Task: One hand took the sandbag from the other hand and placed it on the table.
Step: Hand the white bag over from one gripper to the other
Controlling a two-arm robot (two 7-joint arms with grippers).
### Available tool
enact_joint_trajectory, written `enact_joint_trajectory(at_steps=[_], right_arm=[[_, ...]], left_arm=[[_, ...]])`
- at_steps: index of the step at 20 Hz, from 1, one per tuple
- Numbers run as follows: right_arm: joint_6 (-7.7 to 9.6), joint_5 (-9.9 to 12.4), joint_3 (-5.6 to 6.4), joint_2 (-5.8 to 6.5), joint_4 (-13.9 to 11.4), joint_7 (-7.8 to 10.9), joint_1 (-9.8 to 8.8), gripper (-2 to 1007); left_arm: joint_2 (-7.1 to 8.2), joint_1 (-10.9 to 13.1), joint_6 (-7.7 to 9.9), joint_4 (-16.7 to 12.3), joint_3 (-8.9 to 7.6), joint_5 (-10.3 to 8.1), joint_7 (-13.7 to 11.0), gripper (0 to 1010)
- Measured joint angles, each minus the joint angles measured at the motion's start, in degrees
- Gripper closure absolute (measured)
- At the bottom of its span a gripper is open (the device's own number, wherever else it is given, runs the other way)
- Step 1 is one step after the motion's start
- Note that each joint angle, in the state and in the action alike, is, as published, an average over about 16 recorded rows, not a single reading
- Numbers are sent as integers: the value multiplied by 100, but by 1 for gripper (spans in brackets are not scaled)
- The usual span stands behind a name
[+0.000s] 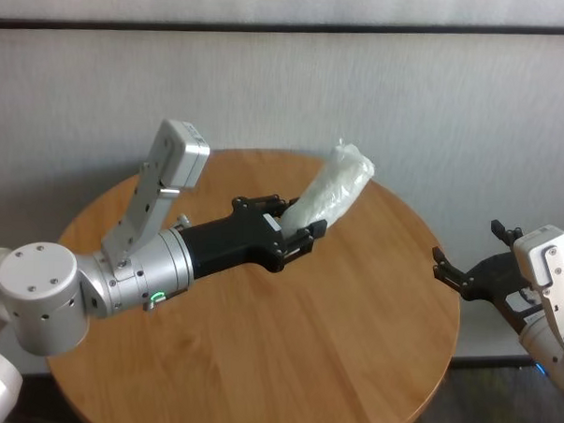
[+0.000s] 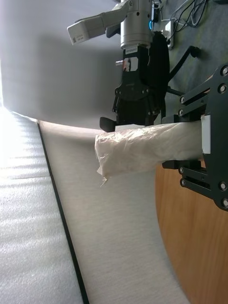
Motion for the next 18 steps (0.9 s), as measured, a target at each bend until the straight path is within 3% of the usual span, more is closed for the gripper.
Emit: enact_joint_trajectory(at_steps=[18], right_arm=[[0,0,0,0,0,0,0,0]], left_arm=[[27,6,1,-27,17,11,60,568]])
